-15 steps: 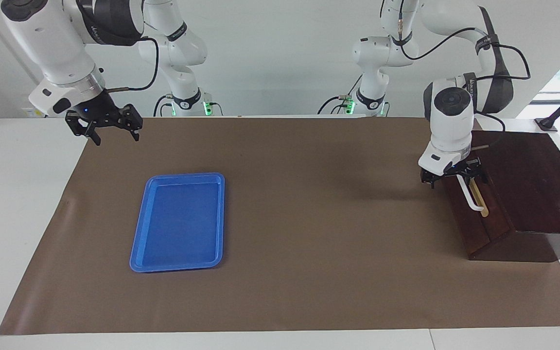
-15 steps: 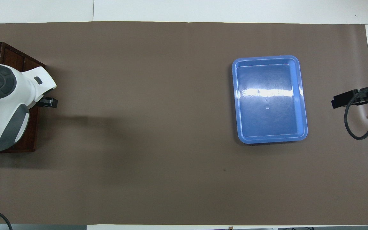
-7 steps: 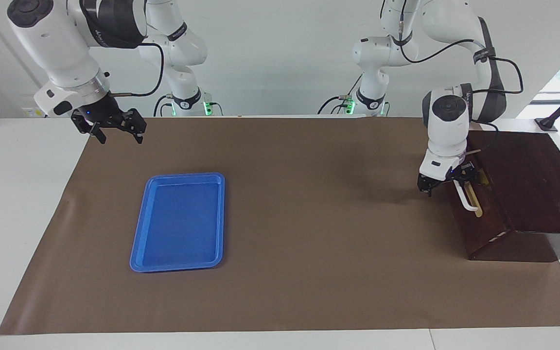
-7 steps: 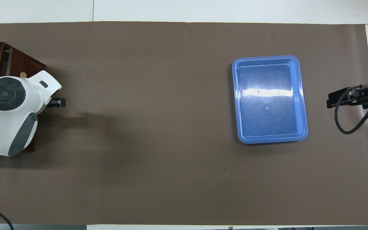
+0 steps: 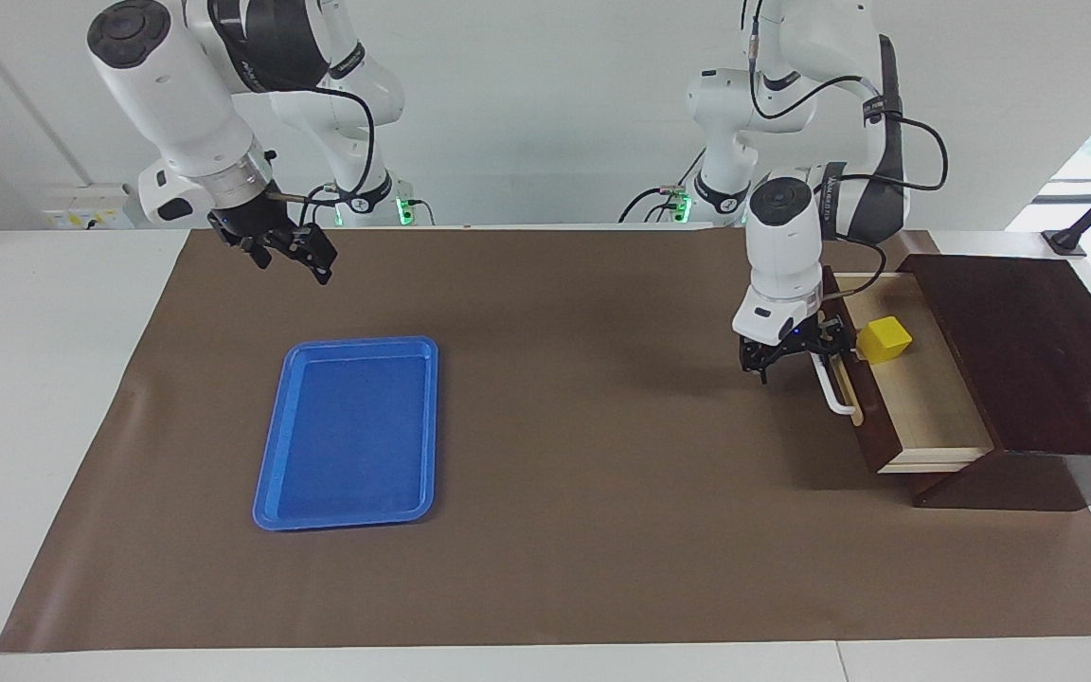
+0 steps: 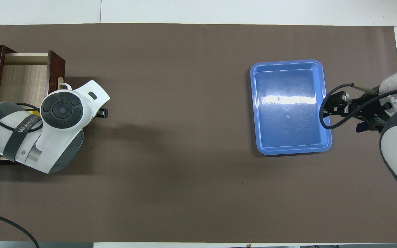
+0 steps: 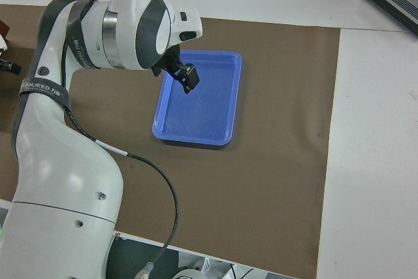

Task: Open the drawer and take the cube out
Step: 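Pull the drawer open with the left gripper while the right gripper advances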

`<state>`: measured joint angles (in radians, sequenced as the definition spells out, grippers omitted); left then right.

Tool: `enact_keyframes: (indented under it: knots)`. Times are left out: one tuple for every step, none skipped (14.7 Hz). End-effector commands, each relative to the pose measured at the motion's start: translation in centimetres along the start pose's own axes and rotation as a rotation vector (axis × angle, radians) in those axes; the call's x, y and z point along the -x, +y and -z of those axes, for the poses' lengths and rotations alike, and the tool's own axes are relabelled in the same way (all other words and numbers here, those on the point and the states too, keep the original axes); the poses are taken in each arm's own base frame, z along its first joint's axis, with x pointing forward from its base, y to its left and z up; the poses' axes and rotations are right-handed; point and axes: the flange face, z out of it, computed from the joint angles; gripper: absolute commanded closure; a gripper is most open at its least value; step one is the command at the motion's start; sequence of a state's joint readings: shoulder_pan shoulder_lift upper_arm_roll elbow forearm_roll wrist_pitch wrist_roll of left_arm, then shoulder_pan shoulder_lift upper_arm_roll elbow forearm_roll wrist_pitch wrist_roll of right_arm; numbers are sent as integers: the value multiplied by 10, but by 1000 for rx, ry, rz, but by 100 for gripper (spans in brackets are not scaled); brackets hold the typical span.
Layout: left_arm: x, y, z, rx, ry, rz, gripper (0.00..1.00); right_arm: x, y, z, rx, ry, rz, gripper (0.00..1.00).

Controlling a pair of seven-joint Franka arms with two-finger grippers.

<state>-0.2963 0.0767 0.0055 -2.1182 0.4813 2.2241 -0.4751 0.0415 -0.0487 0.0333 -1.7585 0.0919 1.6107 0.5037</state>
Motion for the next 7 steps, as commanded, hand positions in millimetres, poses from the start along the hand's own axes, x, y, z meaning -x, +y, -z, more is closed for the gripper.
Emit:
enact_keyframes:
  knots:
    - [2,22,9,23,-20,-1,0,10,-3,-8,-32,-29,-102,0]
    - [1,22,8,25,-21,2,0,8,-2,-9,-56,-47,-134,0]
    - [2,23,9,34,-27,8,0,8,-2,-9,-63,-52,-152,0]
    - [1,21,9,30,-35,12,0,8,-2,-9,-64,-53,-166,0]
    - [-6,16,20,29,-33,27,0,9,-3,-10,-63,-53,-172,0]
    - [-20,9,35,44,-54,70,0,8,-2,-9,-64,-53,-174,0]
    - [-38,0,56,77,-83,125,0,8,-2,-9,-64,-53,-175,0]
